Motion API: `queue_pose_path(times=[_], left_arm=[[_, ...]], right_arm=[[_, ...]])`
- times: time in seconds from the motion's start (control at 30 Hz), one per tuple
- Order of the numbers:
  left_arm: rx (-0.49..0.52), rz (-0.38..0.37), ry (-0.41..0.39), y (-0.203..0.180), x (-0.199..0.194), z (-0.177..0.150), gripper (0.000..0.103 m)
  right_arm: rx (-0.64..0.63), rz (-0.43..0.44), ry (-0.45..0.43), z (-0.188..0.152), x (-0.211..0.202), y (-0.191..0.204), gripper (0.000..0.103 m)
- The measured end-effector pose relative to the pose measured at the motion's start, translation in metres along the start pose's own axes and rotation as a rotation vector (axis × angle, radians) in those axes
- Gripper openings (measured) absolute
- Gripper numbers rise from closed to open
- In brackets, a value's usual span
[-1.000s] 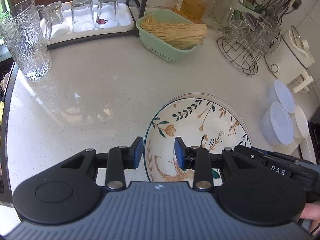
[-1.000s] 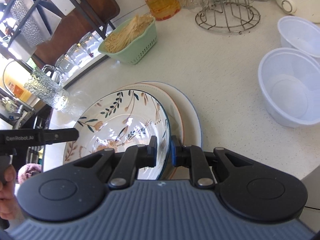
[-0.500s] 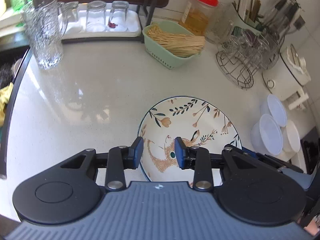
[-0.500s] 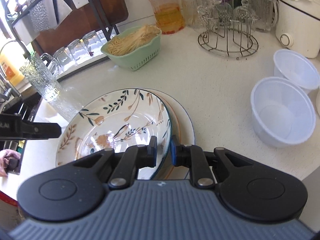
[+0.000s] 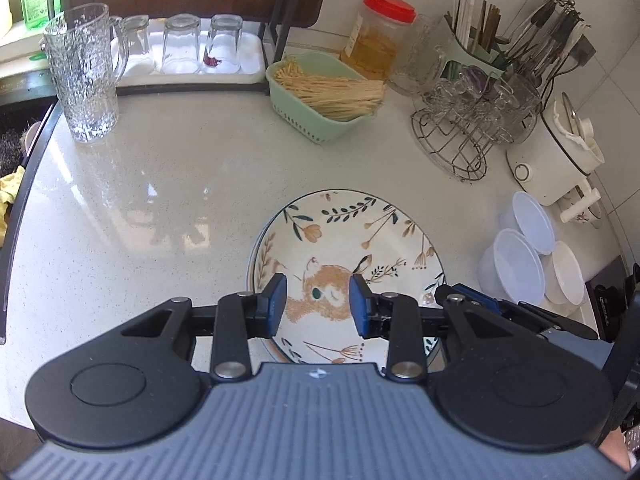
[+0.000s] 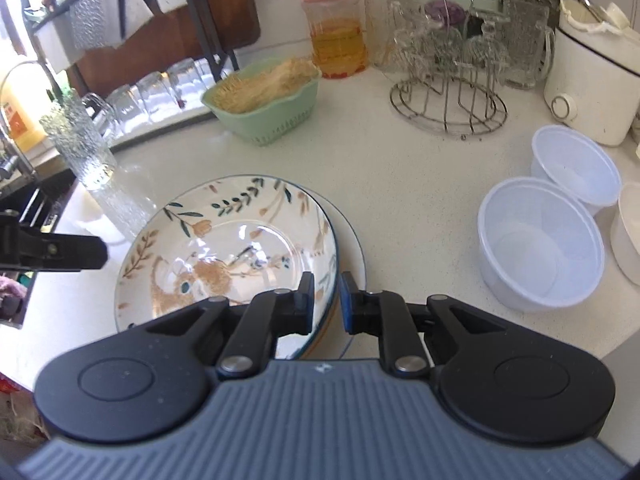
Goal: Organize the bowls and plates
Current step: 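Lower the deer-pattern bowl onto the stacked plates with both tools, then open both tools and release the deer-pattern bowl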
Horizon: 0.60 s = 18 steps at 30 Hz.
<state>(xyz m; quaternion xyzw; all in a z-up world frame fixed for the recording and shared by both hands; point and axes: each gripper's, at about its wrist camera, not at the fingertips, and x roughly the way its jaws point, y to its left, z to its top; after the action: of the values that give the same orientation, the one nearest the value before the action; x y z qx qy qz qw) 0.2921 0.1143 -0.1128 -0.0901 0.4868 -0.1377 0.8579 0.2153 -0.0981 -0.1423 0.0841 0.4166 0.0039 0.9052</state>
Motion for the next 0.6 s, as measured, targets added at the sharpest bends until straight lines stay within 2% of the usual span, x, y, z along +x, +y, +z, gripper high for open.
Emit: queue_pose_path(times=[0.6], left_arm=[[0.023, -0.005, -0.142, -0.050, -0.075, -0.009, 0.038]], right_arm=[[-0.025, 0.145, -0.163, 0.019, -0.105, -0.004, 0.016]])
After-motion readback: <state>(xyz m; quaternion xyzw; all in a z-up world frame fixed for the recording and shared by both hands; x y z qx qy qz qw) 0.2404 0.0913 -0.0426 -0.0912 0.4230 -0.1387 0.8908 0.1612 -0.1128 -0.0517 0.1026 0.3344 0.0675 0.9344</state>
